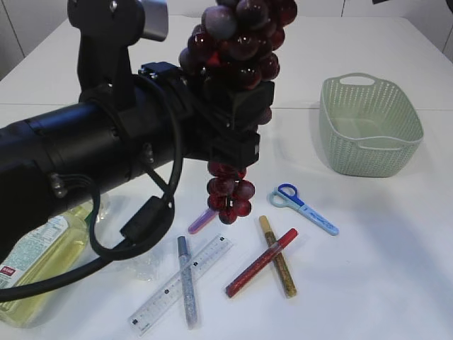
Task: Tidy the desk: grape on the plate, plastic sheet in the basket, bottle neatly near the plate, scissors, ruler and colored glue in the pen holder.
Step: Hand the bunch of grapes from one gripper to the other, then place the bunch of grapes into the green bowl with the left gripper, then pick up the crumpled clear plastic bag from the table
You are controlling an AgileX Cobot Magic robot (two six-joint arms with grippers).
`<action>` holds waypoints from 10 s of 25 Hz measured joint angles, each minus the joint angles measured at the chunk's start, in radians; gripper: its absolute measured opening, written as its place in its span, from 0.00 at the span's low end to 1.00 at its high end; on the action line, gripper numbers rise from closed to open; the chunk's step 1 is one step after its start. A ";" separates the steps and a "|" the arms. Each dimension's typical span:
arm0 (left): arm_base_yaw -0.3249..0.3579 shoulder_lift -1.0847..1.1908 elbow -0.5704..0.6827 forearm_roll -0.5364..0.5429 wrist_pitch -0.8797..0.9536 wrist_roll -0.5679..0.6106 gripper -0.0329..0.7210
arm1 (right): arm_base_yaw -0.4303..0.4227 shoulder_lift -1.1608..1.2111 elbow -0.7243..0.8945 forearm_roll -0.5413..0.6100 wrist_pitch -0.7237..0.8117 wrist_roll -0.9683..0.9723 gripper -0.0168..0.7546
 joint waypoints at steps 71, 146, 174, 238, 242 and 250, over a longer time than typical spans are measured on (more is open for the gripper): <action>0.369 -0.036 0.000 -0.158 0.155 -0.005 0.27 | -0.004 0.000 0.234 -1.384 0.088 0.664 0.78; 0.652 0.271 -0.408 -0.057 0.712 -0.003 0.76 | -0.004 0.000 0.245 -1.339 0.042 0.667 0.78; 0.822 -0.297 -0.339 0.222 1.568 -0.059 0.70 | -0.004 -0.066 0.245 -1.182 0.147 0.667 0.78; 0.405 0.444 -0.455 0.141 1.363 -0.392 0.68 | -0.004 -0.066 0.245 -1.148 0.118 0.657 0.78; 0.405 0.477 -0.456 0.143 1.362 -0.392 0.68 | -0.004 -0.066 0.245 -1.148 0.116 0.640 0.78; 0.405 0.504 -0.456 0.145 1.360 -0.395 0.64 | -0.004 -0.066 0.245 -1.148 0.116 0.626 0.78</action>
